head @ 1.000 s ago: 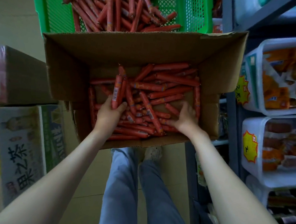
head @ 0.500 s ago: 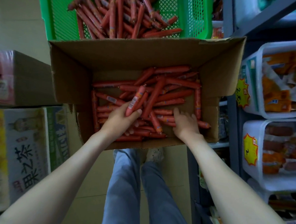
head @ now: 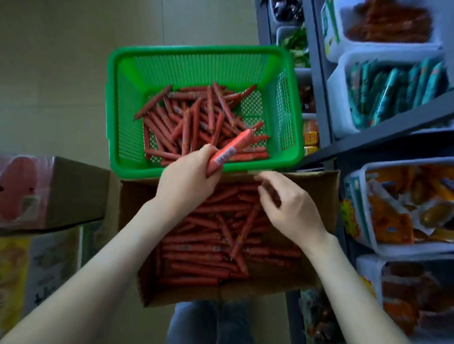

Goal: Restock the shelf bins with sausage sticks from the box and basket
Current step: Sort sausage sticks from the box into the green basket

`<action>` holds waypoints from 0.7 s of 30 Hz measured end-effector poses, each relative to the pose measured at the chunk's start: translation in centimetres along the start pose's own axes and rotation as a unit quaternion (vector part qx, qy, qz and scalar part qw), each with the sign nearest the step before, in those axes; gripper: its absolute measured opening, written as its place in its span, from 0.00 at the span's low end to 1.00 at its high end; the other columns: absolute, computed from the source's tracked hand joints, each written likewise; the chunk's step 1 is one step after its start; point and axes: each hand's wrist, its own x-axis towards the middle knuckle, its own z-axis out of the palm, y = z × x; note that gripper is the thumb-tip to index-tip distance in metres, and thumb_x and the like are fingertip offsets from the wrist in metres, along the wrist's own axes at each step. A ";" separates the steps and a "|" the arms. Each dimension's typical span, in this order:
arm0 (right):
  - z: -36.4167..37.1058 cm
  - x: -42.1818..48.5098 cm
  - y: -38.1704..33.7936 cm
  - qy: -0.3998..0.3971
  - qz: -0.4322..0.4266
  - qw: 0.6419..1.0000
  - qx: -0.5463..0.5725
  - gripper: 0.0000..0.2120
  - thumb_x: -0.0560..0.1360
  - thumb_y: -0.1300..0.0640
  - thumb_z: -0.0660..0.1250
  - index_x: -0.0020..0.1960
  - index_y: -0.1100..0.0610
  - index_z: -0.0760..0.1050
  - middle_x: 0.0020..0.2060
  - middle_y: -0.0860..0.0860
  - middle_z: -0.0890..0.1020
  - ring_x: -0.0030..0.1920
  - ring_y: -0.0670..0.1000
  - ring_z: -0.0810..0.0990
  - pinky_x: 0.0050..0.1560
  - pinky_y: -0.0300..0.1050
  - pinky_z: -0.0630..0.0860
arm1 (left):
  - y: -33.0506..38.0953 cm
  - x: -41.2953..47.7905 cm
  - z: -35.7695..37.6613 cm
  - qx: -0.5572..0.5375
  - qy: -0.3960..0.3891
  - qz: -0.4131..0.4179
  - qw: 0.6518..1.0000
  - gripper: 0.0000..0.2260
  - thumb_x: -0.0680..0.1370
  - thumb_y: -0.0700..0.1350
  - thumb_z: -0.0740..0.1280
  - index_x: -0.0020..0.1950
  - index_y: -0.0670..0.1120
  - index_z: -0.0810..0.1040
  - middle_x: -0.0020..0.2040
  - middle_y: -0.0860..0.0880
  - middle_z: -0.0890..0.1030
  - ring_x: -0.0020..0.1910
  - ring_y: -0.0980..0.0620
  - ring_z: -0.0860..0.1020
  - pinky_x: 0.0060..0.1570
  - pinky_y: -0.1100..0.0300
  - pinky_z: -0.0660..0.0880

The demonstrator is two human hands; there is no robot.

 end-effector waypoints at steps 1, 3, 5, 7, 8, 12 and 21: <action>-0.1 0.9 0.1 0.010 0.005 1.000 -0.007 0.12 0.76 0.59 0.63 0.57 0.62 0.77 0.50 0.54 0.82 0.51 0.50 0.80 0.55 0.39 0.73 | -0.3 1.5 0.0 0.053 0.005 -0.002 0.999 0.11 0.77 0.50 0.64 0.55 0.46 0.74 0.48 0.45 0.81 0.48 0.39 0.78 0.39 0.51 0.71; 0.2 2.2 0.4 0.023 0.013 1.000 -0.015 0.12 0.76 0.59 0.63 0.57 0.61 0.76 0.51 0.54 0.82 0.51 0.51 0.80 0.54 0.38 0.73 | -1.0 4.5 0.4 0.111 -0.003 -0.009 0.994 0.12 0.77 0.49 0.63 0.56 0.44 0.72 0.50 0.44 0.79 0.50 0.39 0.78 0.39 0.51 0.69; 0.7 2.6 0.6 0.038 0.012 0.999 -0.016 0.11 0.77 0.59 0.62 0.56 0.60 0.76 0.49 0.53 0.82 0.49 0.50 0.81 0.52 0.39 0.75 | -1.7 7.1 1.1 0.121 -0.042 -0.029 0.991 0.16 0.77 0.50 0.63 0.61 0.42 0.69 0.55 0.42 0.77 0.55 0.39 0.76 0.48 0.47 0.71; 0.9 2.0 0.9 0.067 -0.001 0.998 -0.019 0.09 0.77 0.59 0.61 0.54 0.61 0.76 0.46 0.53 0.81 0.47 0.50 0.80 0.49 0.41 0.76 | -2.2 8.7 1.9 0.157 -0.104 -0.049 0.981 0.27 0.76 0.56 0.65 0.70 0.44 0.64 0.66 0.41 0.70 0.67 0.39 0.67 0.65 0.41 0.61; 1.1 1.3 1.1 0.081 -0.008 0.996 -0.023 0.08 0.77 0.59 0.60 0.52 0.61 0.75 0.43 0.54 0.80 0.45 0.51 0.78 0.48 0.41 0.75 | -2.2 8.9 2.3 0.165 -0.111 -0.042 0.979 0.30 0.75 0.59 0.65 0.72 0.46 0.62 0.69 0.42 0.67 0.71 0.40 0.63 0.69 0.38 0.54; 2.2 -3.1 3.5 0.050 0.028 0.996 -0.074 0.09 0.76 0.57 0.60 0.55 0.57 0.70 0.43 0.56 0.78 0.44 0.53 0.77 0.48 0.44 0.74 | -0.4 5.8 3.5 0.070 0.055 0.071 0.994 0.18 0.77 0.51 0.62 0.63 0.44 0.75 0.64 0.44 0.74 0.65 0.43 0.71 0.70 0.41 0.57; 9.0 -8.0 7.9 -0.306 0.078 0.926 -0.206 0.49 0.67 0.52 0.72 0.77 0.48 0.44 0.76 0.53 0.56 0.75 0.53 0.47 0.71 0.55 0.42 | -2.5 -7.1 10.0 0.084 0.020 0.277 0.957 0.19 0.72 0.42 0.69 0.62 0.40 0.75 0.65 0.39 0.75 0.67 0.43 0.67 0.69 0.44 0.61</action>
